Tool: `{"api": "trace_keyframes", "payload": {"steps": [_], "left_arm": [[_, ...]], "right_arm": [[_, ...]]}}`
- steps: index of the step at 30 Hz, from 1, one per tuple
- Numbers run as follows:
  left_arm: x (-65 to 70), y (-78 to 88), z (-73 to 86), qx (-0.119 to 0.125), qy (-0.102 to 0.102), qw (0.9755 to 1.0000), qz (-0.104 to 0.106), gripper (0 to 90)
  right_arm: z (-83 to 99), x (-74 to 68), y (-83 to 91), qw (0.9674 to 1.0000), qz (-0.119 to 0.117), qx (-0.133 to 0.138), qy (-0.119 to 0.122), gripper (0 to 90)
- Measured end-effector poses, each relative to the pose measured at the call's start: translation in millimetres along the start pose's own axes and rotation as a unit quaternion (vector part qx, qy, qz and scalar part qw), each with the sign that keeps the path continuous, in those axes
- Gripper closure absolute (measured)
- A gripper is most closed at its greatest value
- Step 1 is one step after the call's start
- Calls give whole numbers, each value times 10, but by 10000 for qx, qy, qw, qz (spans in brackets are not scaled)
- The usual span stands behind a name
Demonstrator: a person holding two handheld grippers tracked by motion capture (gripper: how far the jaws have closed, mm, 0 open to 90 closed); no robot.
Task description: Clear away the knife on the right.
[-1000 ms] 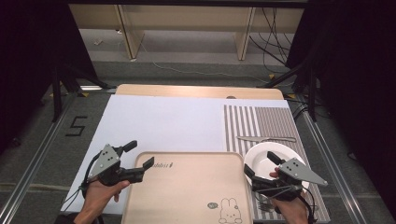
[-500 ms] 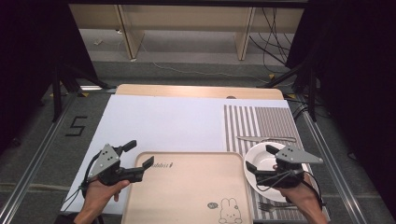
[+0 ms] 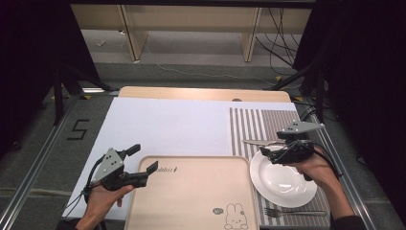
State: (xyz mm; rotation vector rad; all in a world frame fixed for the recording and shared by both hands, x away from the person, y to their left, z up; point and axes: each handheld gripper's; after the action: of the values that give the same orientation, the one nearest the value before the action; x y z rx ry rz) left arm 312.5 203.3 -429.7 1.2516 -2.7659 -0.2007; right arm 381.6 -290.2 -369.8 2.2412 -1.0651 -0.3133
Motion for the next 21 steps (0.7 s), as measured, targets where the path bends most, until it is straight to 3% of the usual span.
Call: {"api": "trace_keyframes", "payload": {"steps": [4,6,7,12,18,21], "left_arm": [[-3,0,2,5,17,10000,-13,156],[-2,-3,3,2,-1,10000,-3,156],[-1,-5,3,2,2,10000,-4,156],[-6,-14,10,20,30,10000,0,156],[-6,-15,10,24,25,10000,6,156],[-4,-17,9,26,18,10000,21,156]], "right_arm": [[-23,202,-126,9993,34,-382,-23,160],[-36,308,-193,9987,86,-488,117,161],[-47,344,-225,9985,107,-541,-11,160],[-99,615,-364,9961,209,-853,-15,163],[-105,818,-505,9882,425,-1447,-257,172],[-88,913,-581,9860,453,-1596,-184,175]]}}
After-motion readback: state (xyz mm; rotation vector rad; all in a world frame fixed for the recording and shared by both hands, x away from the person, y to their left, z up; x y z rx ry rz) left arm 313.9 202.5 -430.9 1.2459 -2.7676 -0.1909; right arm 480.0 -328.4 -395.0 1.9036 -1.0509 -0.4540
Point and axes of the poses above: each handheld gripper's, and its own axes: y roughly backward along the jaws, z roughly out of its underside, x roughly to its right, and after that the axes turned 2 degrees about x, right-handed
